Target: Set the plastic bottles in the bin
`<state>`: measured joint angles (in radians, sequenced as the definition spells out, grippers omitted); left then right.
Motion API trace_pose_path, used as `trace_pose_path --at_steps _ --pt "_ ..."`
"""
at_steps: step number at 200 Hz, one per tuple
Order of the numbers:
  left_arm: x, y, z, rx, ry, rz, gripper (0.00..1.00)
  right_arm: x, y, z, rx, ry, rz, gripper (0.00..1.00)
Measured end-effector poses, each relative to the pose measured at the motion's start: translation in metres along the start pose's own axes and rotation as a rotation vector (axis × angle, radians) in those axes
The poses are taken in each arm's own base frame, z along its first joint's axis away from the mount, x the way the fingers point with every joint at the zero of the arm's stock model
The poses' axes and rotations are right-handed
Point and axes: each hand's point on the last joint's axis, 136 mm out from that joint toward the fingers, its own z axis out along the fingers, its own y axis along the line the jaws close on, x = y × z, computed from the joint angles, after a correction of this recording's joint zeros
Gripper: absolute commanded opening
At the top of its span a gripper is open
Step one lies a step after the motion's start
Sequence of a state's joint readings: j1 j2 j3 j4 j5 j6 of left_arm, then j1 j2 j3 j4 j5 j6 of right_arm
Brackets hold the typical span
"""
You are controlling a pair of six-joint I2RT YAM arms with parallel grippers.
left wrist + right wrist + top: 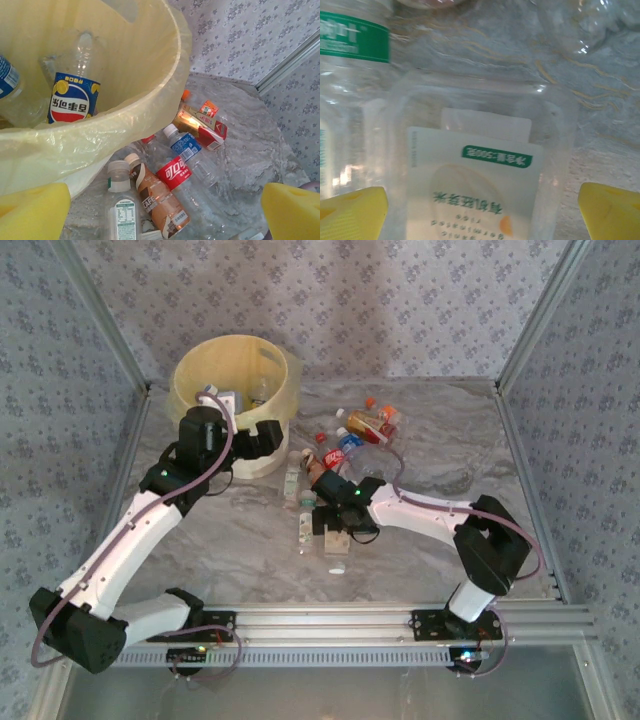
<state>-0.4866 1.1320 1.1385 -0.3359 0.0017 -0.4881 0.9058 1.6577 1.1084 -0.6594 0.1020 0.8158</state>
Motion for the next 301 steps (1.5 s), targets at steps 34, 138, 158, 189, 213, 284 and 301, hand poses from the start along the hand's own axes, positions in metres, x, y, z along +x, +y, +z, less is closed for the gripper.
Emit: trace_pose_path --at_steps 34,138,158,189,213,284,301 --pt "0.001 0.004 0.001 -0.018 0.000 0.000 0.98 0.001 -0.006 -0.003 0.039 0.013 0.004 1.00" --pt "0.007 0.009 0.008 -0.042 0.021 0.001 0.98 -0.014 -0.026 0.001 0.072 -0.009 0.028 1.00" --pt "0.008 0.010 0.009 -0.047 0.024 0.001 0.98 -0.017 -0.025 -0.002 0.060 -0.024 0.038 1.00" --pt "0.012 0.013 0.011 -0.062 0.041 0.002 0.98 -0.026 -0.037 -0.014 0.087 -0.085 0.090 1.00" --pt "0.015 0.016 0.011 -0.076 0.052 0.002 0.98 -0.024 -0.046 -0.029 0.059 -0.131 0.112 1.00" --pt "0.033 0.029 0.011 -0.121 0.100 0.004 0.98 0.014 -0.013 -0.026 -0.036 -0.085 0.000 1.00" --pt "0.036 0.033 0.007 -0.134 0.098 0.002 0.98 0.016 -0.013 -0.022 -0.031 -0.070 -0.002 1.00"
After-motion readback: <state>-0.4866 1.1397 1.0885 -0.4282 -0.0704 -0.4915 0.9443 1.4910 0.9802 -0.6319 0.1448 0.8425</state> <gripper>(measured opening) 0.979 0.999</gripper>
